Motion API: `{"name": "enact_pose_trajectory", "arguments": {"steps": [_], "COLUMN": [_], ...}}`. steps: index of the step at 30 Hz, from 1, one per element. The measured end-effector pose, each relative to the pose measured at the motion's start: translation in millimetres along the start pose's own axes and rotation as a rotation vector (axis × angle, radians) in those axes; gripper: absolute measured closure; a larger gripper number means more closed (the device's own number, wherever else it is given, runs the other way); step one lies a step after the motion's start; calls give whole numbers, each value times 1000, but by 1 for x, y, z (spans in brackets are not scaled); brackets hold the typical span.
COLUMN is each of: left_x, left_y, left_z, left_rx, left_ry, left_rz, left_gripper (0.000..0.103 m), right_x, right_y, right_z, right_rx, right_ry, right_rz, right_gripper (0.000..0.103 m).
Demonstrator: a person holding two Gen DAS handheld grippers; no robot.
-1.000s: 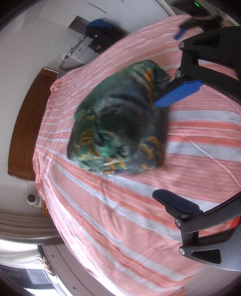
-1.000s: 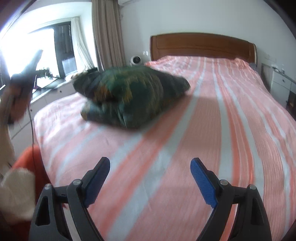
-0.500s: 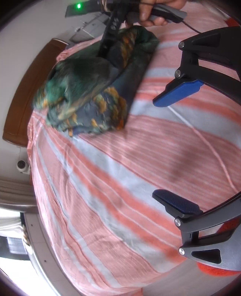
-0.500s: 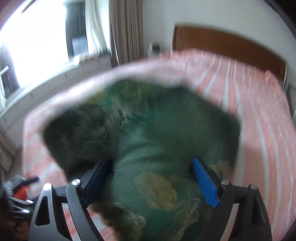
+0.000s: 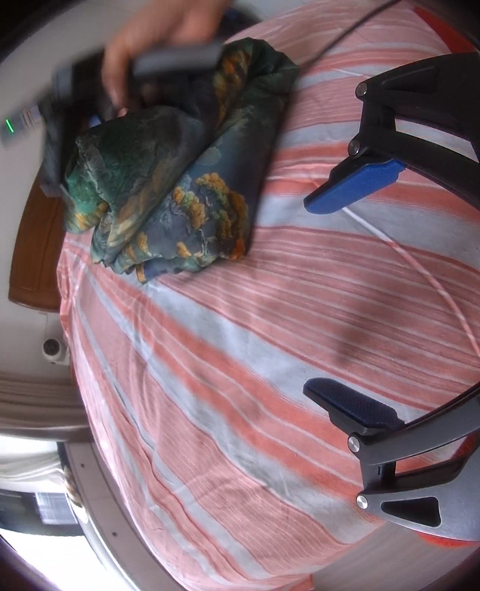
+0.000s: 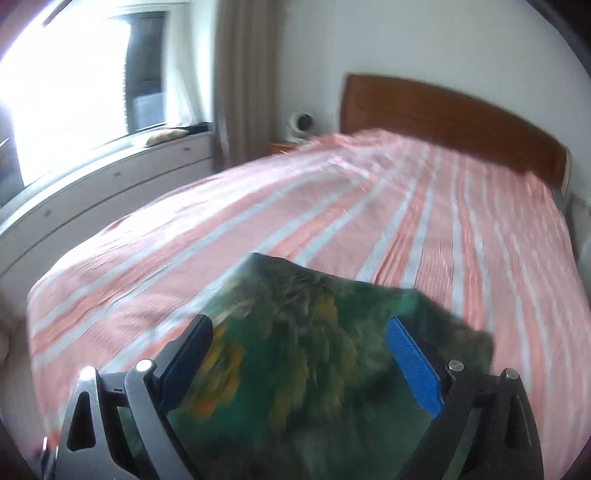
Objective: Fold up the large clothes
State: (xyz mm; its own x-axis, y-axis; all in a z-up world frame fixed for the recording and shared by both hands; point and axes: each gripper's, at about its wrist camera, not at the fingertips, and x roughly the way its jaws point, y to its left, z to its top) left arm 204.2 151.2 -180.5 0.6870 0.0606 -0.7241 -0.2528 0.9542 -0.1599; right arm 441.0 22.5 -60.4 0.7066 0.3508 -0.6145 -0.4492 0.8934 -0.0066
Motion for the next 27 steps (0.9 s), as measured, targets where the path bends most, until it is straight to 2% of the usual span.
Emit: {"name": "enact_pose_trajectory", "arguments": {"steps": [1,3,4,5,7,9,11,17,20,22,23,25,27], "left_x": [0,1,2,2,4,9,11,6,6,6,7,7,5], "left_y": [1,4,5,7,9,12,15,19,18,14,11,1,-11], "left_z": [-1,-2,-2,-3,-2,1,3,2,-2,-4,-4,-5,-7], "left_rx": [-1,1,4,6,4,-11,-26,-41,-43,-38,-30,-10,17], "left_ry": [6,13,16,19,29,44,49,18,2,-5,-10,-25,-42], "left_rz": [0,9,11,12,9,-1,-9,-12,9,19,23,29,32], "left_gripper": [12,12,12,12,12,12,12,10,8,8,8,8,7], "right_x": [37,85,97,104,106,108,108,107,82,36,-3,-52,-97], "right_y": [2,10,16,25,28,21,15,17,16,10,5,-2,-7], "right_z": [-6,-25,-33,-40,-46,-49,-50,-42,-18,-1,4,2,-13], "right_rx": [51,65,42,4,-20,2,22,10,23,89,149,211,239], "right_ry": [64,146,153,121,80,69,66,94,147,79,-1,-93,-150], "right_rz": [2,-1,-13,-41,-52,-26,-7,-29,-81,-140,-135,-97,-47], "right_gripper": [8,6,5,4,4,3,3,2,2,2,2,1,1]}}
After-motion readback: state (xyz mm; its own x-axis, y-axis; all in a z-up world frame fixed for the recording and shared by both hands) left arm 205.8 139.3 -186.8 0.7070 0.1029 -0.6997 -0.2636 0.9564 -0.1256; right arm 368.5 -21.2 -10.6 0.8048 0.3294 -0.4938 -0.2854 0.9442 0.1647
